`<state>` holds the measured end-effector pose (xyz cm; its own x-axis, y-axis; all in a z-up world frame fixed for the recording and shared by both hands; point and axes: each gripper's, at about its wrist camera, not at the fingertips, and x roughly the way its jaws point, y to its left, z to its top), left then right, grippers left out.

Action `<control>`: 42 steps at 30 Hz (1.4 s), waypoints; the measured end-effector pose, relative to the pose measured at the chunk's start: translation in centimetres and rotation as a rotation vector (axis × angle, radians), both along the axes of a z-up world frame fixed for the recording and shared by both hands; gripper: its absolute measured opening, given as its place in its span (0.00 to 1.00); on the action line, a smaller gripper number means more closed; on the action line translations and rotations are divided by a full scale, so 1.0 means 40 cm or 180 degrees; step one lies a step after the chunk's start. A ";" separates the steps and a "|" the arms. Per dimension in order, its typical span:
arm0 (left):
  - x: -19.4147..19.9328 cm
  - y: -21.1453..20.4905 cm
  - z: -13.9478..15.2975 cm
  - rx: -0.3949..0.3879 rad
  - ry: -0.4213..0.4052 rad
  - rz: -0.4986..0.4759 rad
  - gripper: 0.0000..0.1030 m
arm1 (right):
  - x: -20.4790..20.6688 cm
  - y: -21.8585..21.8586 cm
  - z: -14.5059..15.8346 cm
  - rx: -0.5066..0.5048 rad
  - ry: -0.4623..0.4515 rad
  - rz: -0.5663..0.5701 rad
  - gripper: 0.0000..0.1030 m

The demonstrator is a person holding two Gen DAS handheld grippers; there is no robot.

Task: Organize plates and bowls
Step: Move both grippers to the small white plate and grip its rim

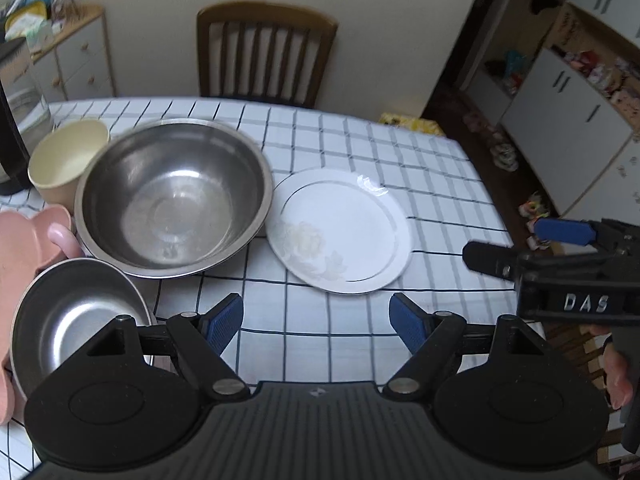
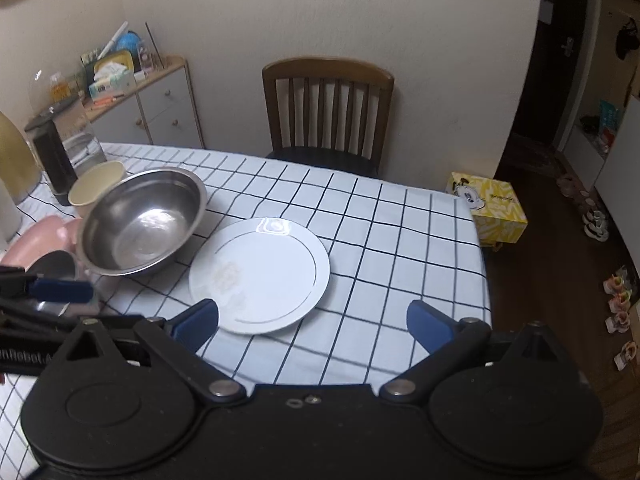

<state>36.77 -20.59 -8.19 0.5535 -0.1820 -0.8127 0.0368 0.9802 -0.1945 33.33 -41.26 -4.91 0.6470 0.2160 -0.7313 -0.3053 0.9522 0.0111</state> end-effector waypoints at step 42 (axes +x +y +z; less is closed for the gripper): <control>0.199 0.027 -0.170 -0.0448 0.0492 0.0641 0.33 | 0.386 0.003 -0.216 0.0511 0.0997 0.0236 0.41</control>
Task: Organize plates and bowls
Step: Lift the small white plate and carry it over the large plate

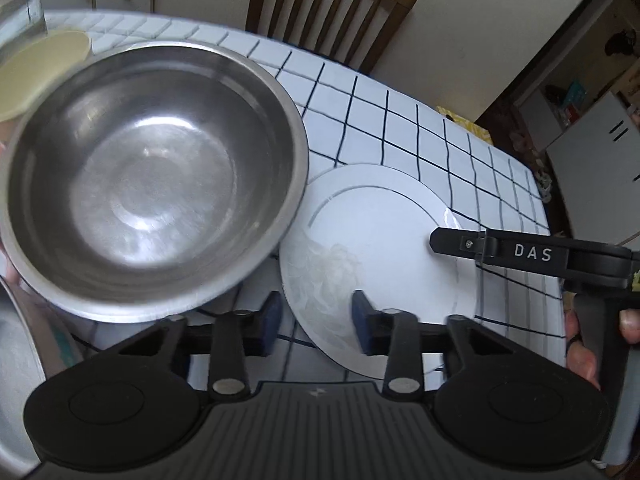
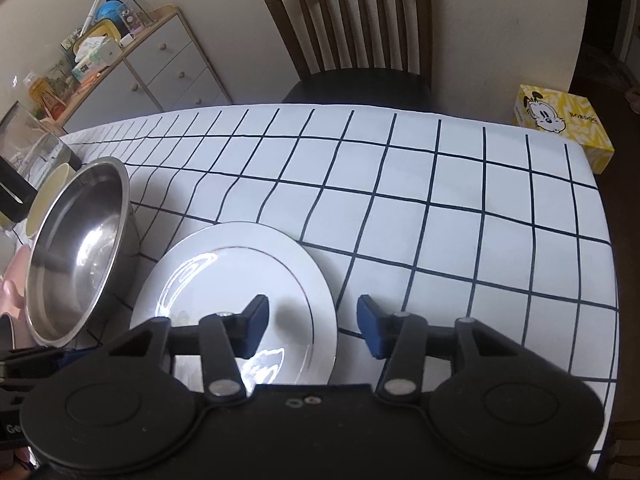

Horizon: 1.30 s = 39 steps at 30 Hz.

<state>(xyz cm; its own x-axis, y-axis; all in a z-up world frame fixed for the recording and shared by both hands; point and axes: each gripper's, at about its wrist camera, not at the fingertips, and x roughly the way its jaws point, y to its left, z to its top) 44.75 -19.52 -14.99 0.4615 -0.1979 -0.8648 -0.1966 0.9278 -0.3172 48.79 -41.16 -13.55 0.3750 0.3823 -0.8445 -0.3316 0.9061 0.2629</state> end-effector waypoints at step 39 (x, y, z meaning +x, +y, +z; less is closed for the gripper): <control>-0.266 -0.048 0.057 0.0058 -0.0124 -0.0724 0.15 | -0.351 -0.166 0.029 0.0359 0.0089 -0.0588 0.10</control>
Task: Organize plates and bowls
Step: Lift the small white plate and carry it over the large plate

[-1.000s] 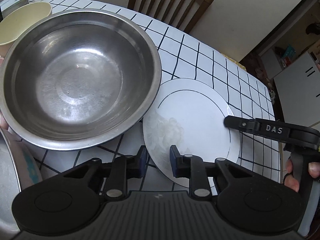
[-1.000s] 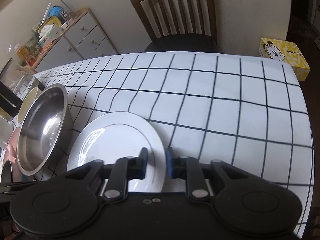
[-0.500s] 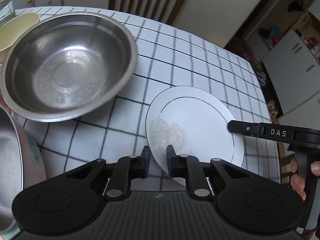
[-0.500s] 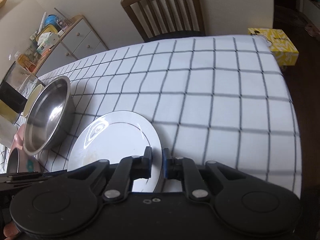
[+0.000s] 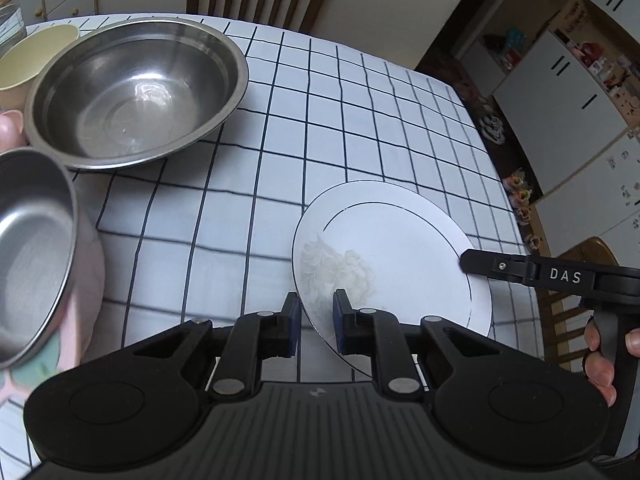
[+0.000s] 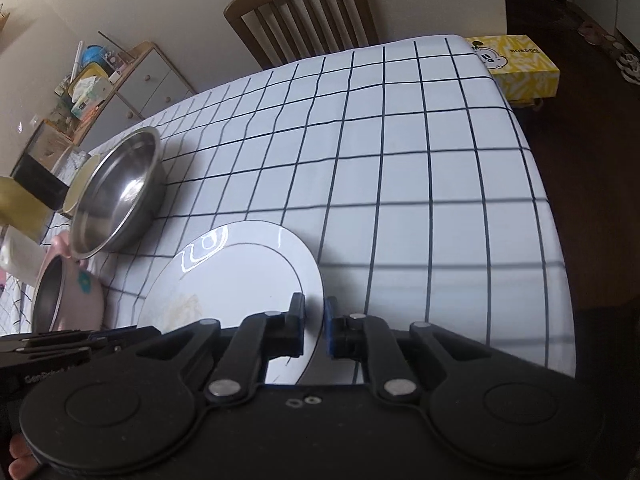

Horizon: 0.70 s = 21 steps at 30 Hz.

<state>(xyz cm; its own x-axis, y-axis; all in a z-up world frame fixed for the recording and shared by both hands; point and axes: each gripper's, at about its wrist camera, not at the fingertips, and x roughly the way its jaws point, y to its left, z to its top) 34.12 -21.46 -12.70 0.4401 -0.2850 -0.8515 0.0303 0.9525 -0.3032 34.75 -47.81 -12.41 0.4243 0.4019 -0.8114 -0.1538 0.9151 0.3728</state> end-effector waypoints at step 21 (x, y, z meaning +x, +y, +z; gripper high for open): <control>-0.282 0.068 0.116 -0.0133 -0.0163 -0.0581 0.15 | -0.391 0.055 0.148 -0.0015 -0.0279 -0.0509 0.09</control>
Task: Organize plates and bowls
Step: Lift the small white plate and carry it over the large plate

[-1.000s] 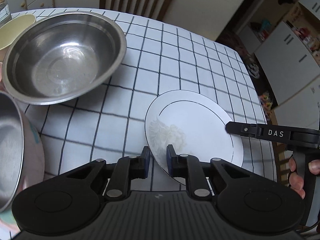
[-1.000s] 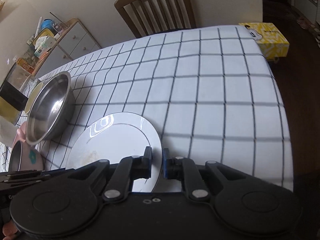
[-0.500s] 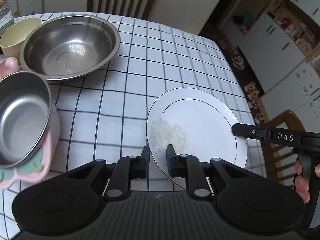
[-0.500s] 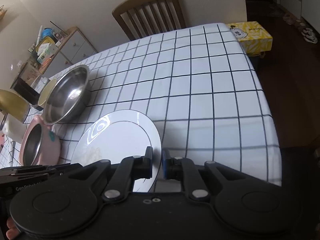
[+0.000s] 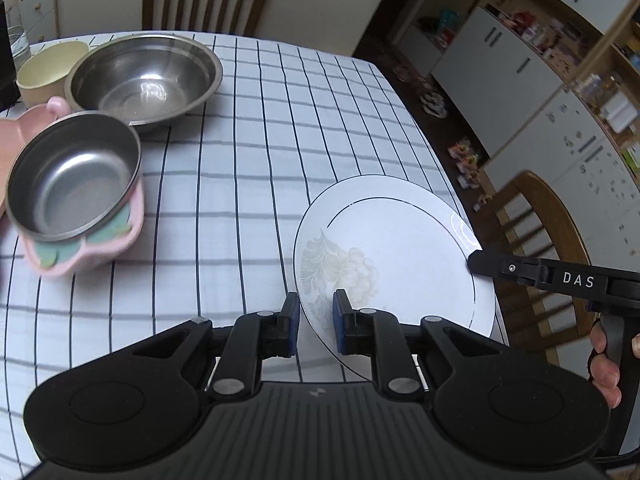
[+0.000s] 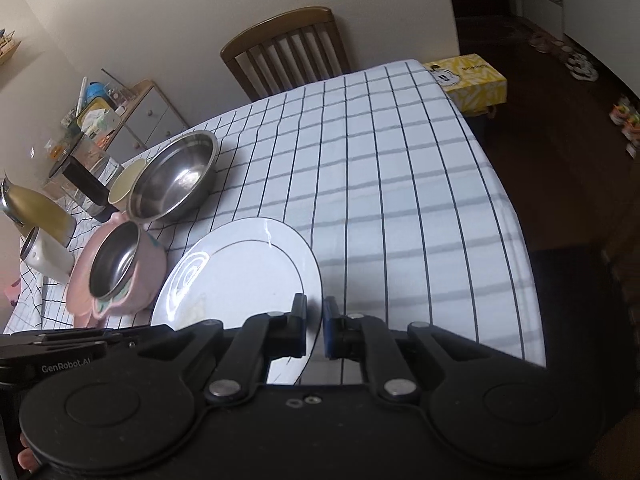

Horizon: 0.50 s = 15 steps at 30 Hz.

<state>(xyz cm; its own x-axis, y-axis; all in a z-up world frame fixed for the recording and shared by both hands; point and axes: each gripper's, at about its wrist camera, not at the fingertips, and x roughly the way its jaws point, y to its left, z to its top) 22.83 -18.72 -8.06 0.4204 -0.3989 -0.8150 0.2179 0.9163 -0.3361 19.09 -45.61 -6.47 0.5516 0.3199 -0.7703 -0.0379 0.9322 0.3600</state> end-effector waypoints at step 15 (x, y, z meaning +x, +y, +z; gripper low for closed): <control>-0.210 0.057 0.009 0.0044 0.0015 -0.0454 0.15 | -0.289 0.068 -0.006 0.0100 0.0045 -0.0415 0.09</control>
<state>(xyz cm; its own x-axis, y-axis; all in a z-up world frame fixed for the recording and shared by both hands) 14.42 -16.44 -7.71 0.3563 -0.4429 -0.8228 0.3447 0.8807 -0.3249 7.54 -42.90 -6.72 0.5794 0.2703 -0.7689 0.0882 0.9171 0.3888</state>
